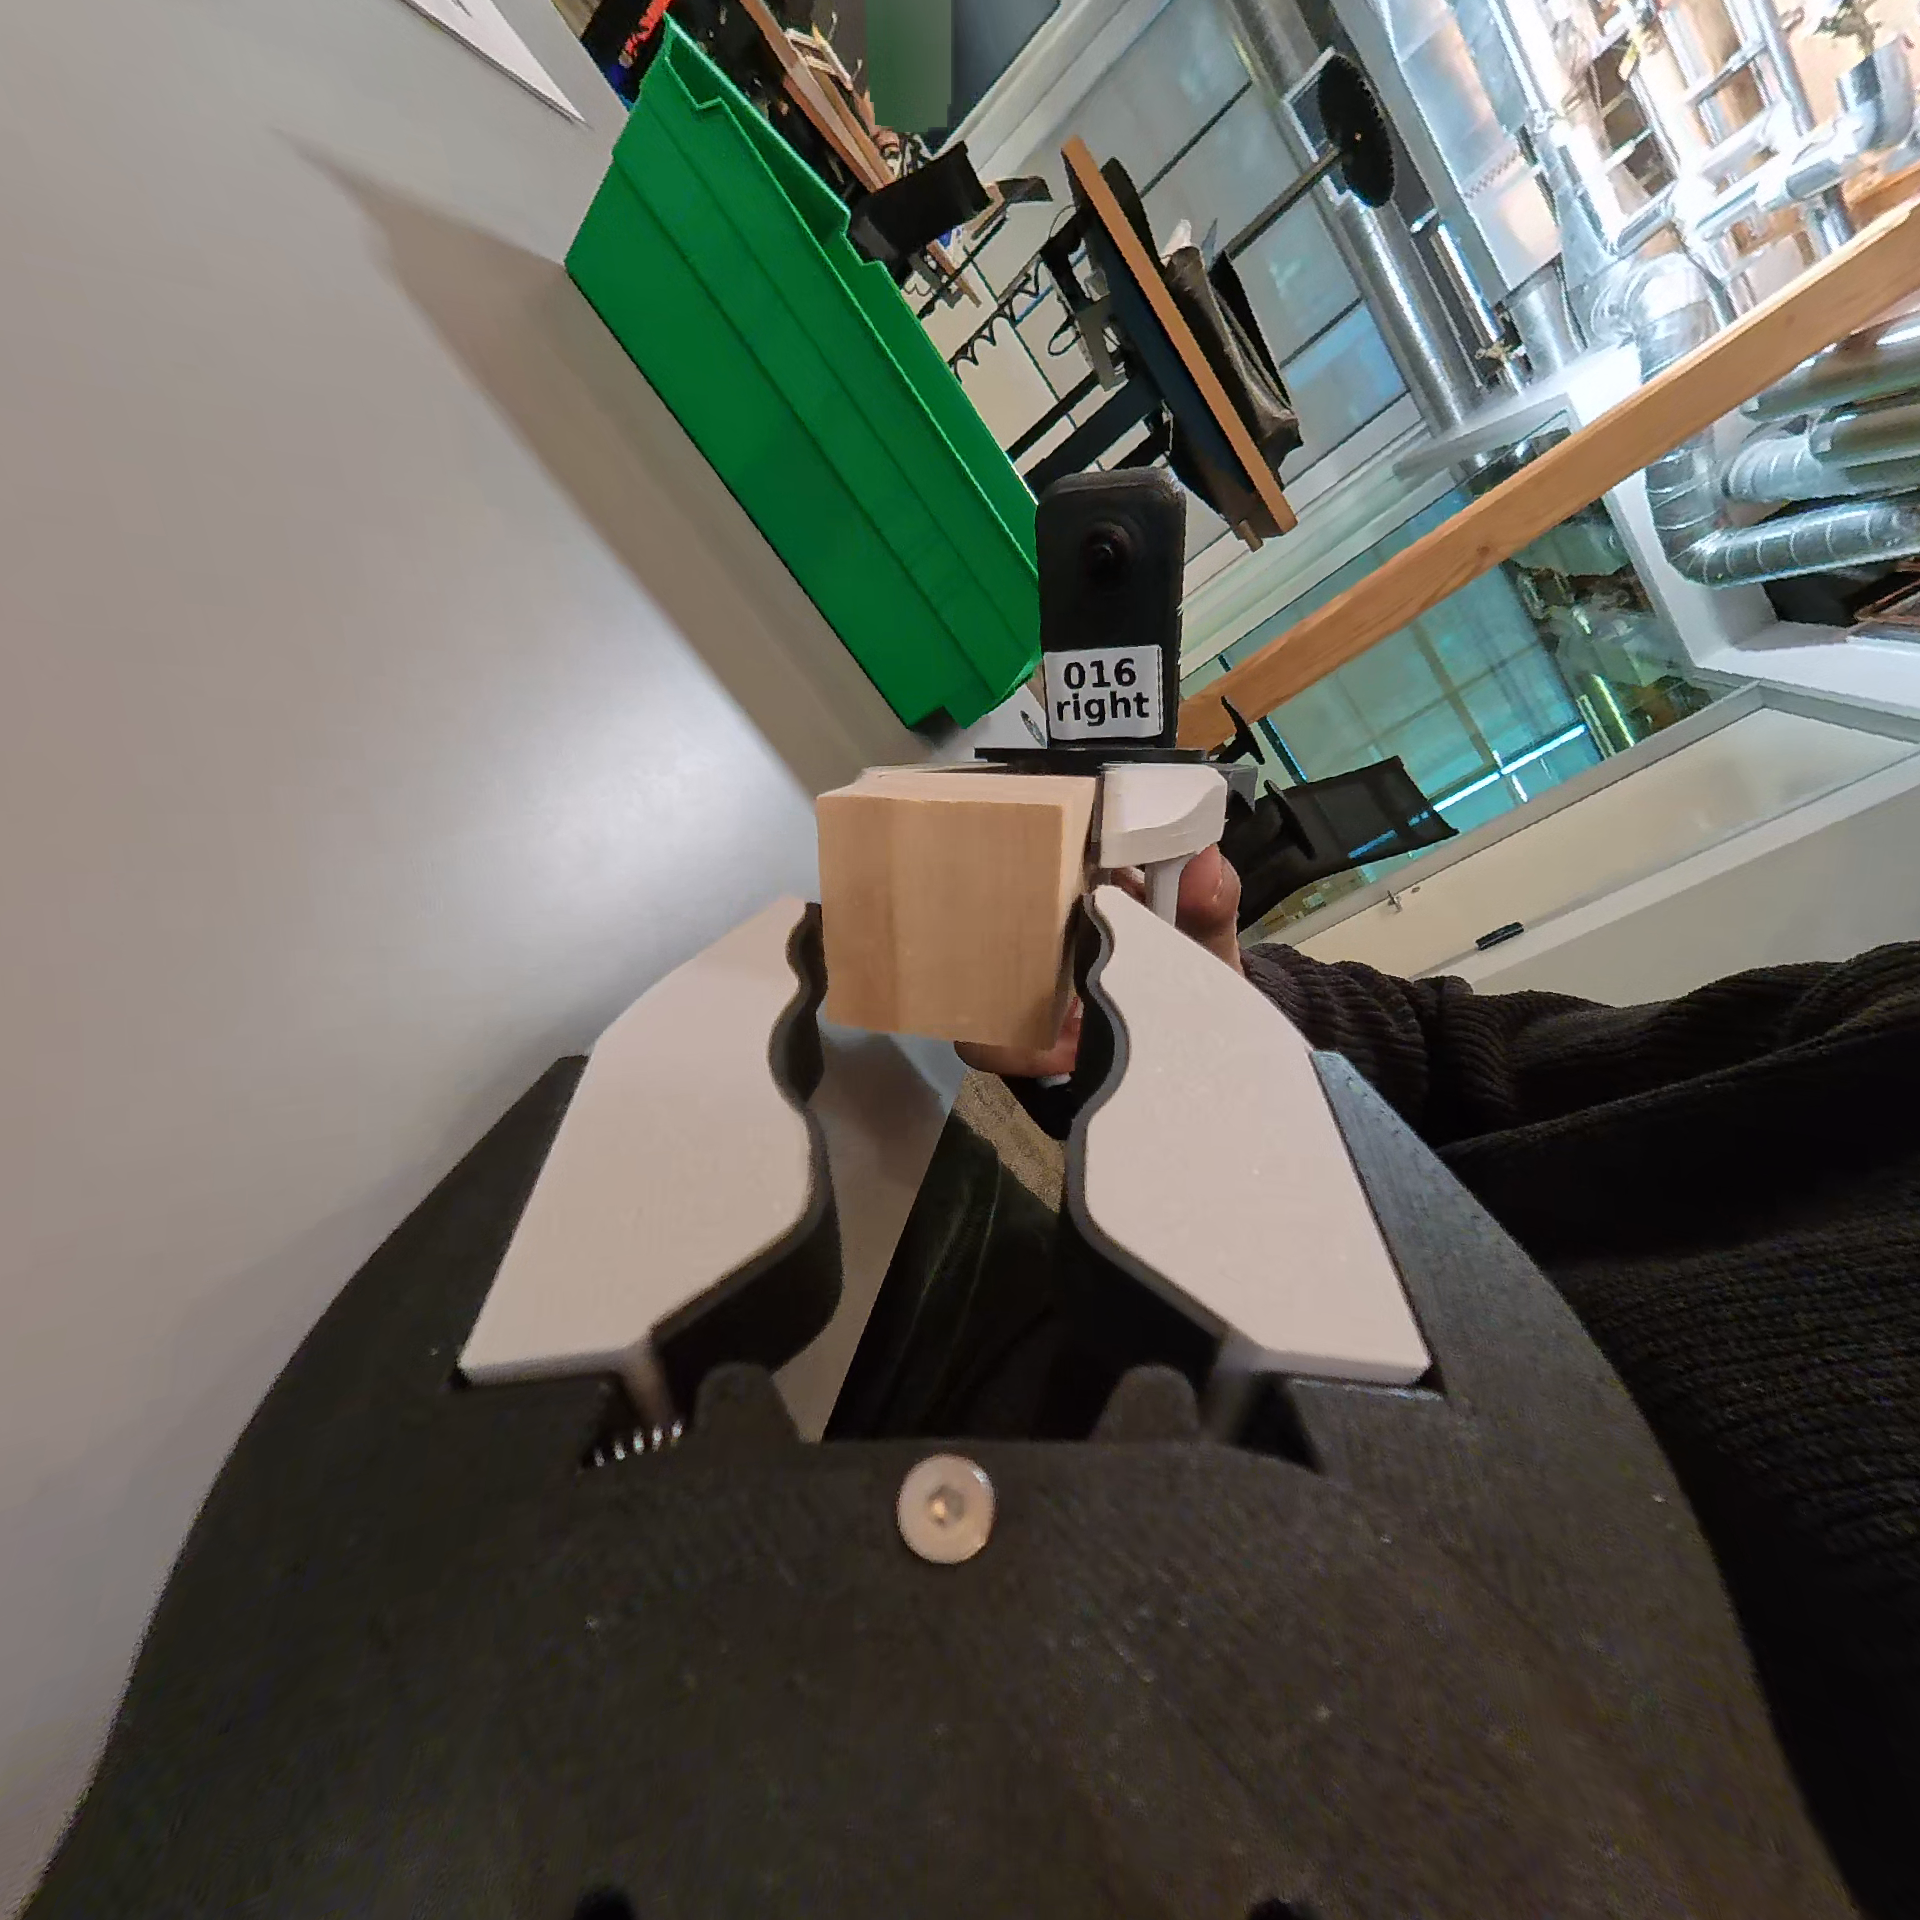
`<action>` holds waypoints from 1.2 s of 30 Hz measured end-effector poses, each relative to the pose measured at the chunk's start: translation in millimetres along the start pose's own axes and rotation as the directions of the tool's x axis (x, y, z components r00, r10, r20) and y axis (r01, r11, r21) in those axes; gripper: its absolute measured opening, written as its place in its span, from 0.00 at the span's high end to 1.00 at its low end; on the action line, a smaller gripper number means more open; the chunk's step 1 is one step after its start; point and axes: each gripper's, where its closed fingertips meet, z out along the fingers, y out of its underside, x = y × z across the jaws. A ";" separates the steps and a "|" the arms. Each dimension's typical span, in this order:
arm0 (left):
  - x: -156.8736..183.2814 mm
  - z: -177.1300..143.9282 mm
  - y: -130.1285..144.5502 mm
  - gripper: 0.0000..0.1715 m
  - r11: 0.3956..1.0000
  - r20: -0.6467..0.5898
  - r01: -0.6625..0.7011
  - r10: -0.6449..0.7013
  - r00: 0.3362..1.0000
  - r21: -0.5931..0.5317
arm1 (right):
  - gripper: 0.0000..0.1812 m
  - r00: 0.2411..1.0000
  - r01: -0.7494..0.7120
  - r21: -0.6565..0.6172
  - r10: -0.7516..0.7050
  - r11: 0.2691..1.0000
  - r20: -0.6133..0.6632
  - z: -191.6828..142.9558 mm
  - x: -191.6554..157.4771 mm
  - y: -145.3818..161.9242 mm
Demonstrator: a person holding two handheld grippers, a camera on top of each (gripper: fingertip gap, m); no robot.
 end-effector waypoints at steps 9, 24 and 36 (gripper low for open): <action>-0.6 1.7 3.9 0.73 1.000 -0.015 0.014 -0.014 1.000 -0.014 | 0.77 1.000 0.023 -0.033 -0.022 0.999 0.014 -2.0 -2.1 1.9; 5.9 2.4 7.8 0.68 0.999 -0.068 -0.001 -0.002 0.998 -0.039 | 0.77 0.998 0.064 -0.049 -0.064 0.997 0.006 -4.8 -4.4 -0.5; 7.4 6.2 22.4 0.67 0.991 -0.095 -0.052 0.041 0.995 -0.120 | 0.77 0.969 0.249 0.025 -0.249 0.968 -0.003 -29.5 -16.9 -44.9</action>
